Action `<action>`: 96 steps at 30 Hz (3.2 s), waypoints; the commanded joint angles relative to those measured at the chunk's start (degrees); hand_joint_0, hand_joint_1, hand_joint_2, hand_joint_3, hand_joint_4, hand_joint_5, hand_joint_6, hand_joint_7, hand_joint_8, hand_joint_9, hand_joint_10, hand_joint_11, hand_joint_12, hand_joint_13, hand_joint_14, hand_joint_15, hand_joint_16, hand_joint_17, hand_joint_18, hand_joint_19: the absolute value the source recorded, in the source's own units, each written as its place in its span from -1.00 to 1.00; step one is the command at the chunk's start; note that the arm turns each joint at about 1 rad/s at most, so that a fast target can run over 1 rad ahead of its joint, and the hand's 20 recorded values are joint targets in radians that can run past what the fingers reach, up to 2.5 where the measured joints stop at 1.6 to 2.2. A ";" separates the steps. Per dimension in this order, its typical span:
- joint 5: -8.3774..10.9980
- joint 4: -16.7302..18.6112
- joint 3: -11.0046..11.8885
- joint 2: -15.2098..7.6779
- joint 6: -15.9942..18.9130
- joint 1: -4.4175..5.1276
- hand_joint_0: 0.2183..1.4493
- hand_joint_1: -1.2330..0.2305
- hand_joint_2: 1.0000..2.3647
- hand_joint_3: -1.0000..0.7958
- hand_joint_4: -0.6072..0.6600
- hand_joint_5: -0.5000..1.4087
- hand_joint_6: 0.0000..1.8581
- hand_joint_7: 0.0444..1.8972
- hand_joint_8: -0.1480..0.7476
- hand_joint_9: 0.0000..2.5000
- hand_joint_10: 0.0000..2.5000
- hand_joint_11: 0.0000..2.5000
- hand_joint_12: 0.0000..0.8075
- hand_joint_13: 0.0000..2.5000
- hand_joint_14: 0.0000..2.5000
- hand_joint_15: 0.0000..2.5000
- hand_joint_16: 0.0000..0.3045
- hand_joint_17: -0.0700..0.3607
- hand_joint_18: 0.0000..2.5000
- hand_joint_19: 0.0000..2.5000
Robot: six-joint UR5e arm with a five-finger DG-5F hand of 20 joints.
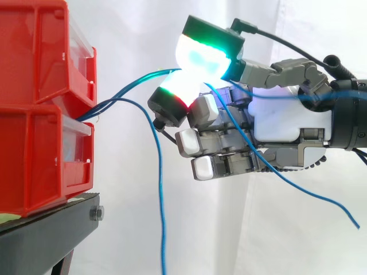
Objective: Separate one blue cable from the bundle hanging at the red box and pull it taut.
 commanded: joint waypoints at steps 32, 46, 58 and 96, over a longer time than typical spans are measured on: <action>0.01 0.00 -0.08 0.00 -0.01 0.26 -0.32 -0.45 -1.00 -0.44 0.17 -0.67 -0.07 0.38 0.00 -0.16 -0.98 -0.29 -0.11 -0.23 -0.98 -0.53 -0.70 -0.19 -0.35 -0.50; 0.01 0.00 -0.08 0.00 -0.01 0.35 -0.38 -0.27 -0.97 -0.13 0.15 -0.64 -0.07 0.45 0.07 -0.04 -0.98 -0.28 -0.04 -0.14 -0.98 -0.50 -0.69 -0.18 -0.28 -0.44; 0.01 0.00 -0.08 0.00 -0.01 0.53 -0.14 -0.49 -1.00 -0.44 0.10 -0.68 -0.06 0.42 0.00 -0.17 -0.98 -0.28 -0.10 -0.22 -0.98 -0.54 -0.69 -0.18 -0.33 -0.52; 0.01 -0.44 -0.08 0.00 0.34 1.06 -0.23 -0.42 -1.00 -0.44 0.11 -0.67 -0.06 0.37 0.03 -0.08 -0.98 -0.27 -0.10 -0.16 -0.98 -0.52 -0.70 -0.20 -0.29 -0.48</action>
